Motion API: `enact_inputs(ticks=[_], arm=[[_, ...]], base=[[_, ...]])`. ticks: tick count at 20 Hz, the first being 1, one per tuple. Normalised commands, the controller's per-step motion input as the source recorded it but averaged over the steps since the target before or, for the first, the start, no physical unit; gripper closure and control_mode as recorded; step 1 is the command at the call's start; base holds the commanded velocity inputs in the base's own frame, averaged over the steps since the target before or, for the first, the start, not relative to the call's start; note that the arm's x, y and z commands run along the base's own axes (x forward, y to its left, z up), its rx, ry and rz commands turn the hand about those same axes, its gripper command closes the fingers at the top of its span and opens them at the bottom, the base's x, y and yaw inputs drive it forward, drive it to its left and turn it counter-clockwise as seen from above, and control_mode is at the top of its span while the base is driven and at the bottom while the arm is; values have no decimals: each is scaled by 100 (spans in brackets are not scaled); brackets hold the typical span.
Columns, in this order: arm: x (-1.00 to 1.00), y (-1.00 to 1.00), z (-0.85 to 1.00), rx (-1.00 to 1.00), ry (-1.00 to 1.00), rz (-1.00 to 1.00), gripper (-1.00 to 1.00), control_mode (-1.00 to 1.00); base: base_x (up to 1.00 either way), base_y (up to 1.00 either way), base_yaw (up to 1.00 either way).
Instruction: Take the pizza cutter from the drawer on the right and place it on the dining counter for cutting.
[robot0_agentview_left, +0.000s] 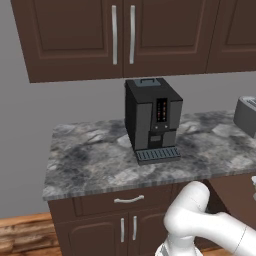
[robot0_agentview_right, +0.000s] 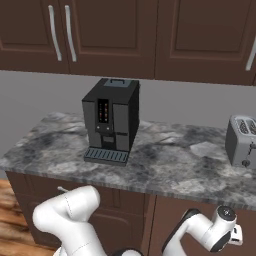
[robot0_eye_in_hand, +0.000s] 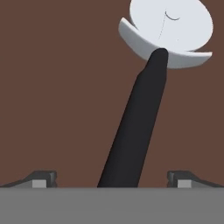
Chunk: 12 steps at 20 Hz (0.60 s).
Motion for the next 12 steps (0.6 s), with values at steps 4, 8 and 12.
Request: enact_inputs(ticks=[4, 8, 12], arm=[[0, 0, 0, 0, 0, 0, -100, -100], [0, 0, 0, 0, 0, 0, -100, -100], [0, 0, 0, 0, 0, 0, 100, -100]], base=[[0, 0, 0], [0, 0, 0], [0, 0, 0]])
